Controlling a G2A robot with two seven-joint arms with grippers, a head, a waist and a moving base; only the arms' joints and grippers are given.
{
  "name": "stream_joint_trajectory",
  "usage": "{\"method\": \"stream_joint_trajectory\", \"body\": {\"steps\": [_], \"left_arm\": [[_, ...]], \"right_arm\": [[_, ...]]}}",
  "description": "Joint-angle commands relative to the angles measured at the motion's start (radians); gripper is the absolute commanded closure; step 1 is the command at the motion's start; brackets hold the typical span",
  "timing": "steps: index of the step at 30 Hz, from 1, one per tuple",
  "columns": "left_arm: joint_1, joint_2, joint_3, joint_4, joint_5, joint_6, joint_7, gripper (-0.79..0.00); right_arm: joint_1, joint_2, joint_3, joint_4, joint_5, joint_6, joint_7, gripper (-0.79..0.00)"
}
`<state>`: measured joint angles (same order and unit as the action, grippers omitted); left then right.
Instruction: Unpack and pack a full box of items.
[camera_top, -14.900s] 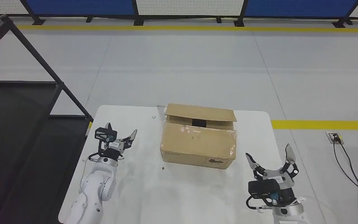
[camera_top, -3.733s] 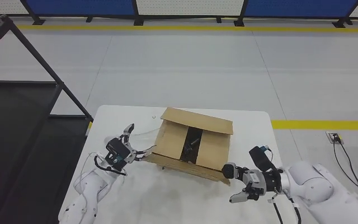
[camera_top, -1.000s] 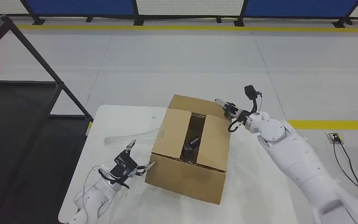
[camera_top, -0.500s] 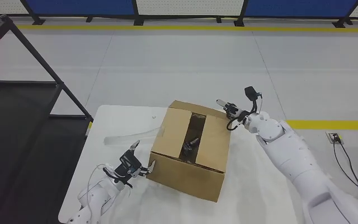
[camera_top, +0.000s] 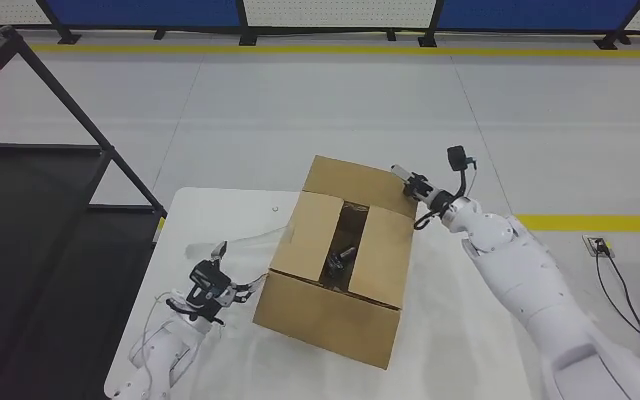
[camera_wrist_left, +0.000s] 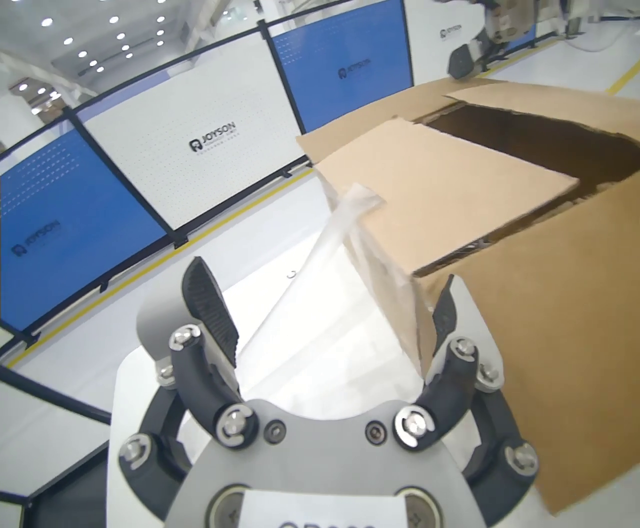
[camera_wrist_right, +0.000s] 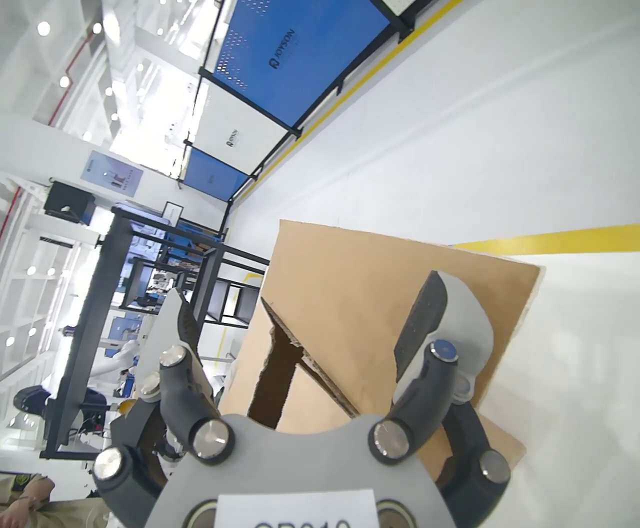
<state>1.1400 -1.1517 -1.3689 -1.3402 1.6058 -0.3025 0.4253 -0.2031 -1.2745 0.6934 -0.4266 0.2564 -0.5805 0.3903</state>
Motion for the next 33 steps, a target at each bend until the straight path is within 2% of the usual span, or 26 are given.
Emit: {"method": "stream_joint_trajectory", "body": {"steps": [1, 5, 9, 13, 14, 15, 16, 17, 23, 33], "left_arm": [[-0.008, -0.004, 0.006, 0.016, -0.003, 0.051, -0.038, -0.785], [-0.044, -0.019, 0.043, 0.071, -0.044, 0.083, -0.092, -0.785], [-0.059, -0.028, 0.046, 0.103, -0.120, 0.097, -0.046, -0.785], [-0.062, -0.032, 0.042, 0.124, -0.172, 0.089, -0.048, -0.785], [-0.063, -0.032, 0.043, 0.128, -0.164, 0.088, -0.054, -0.603], [-0.064, -0.032, 0.046, 0.130, -0.154, 0.086, -0.057, -0.292], [-0.064, -0.032, 0.050, 0.130, -0.150, 0.080, -0.056, -0.089], [-0.064, -0.032, 0.052, 0.130, -0.146, 0.076, -0.053, 0.000], [-0.061, -0.031, 0.065, 0.122, -0.123, 0.025, -0.040, 0.000], [-0.057, -0.032, 0.095, 0.113, -0.077, -0.016, -0.031, 0.000]], "right_arm": [[-0.012, 0.010, 0.018, -0.019, 0.001, -0.035, 0.008, -0.785], [-0.041, 0.028, 0.040, -0.066, -0.042, -0.034, -0.039, -0.785], [-0.041, 0.028, 0.040, -0.066, -0.042, -0.034, -0.039, -0.785], [-0.041, 0.028, 0.040, -0.066, -0.042, -0.034, -0.039, -0.785], [-0.041, 0.028, 0.040, -0.066, -0.042, -0.034, -0.039, -0.785], [-0.050, 0.029, 0.041, -0.073, -0.044, -0.033, -0.037, -0.785], [-0.059, 0.031, 0.044, -0.081, -0.053, -0.032, -0.035, -0.785], [-0.065, 0.035, 0.050, -0.087, -0.060, -0.029, -0.041, -0.785], [-0.109, 0.054, 0.096, -0.162, -0.059, -0.056, -0.029, -0.785], [-0.172, 0.080, 0.160, -0.306, -0.047, -0.078, 0.090, -0.785]]}}
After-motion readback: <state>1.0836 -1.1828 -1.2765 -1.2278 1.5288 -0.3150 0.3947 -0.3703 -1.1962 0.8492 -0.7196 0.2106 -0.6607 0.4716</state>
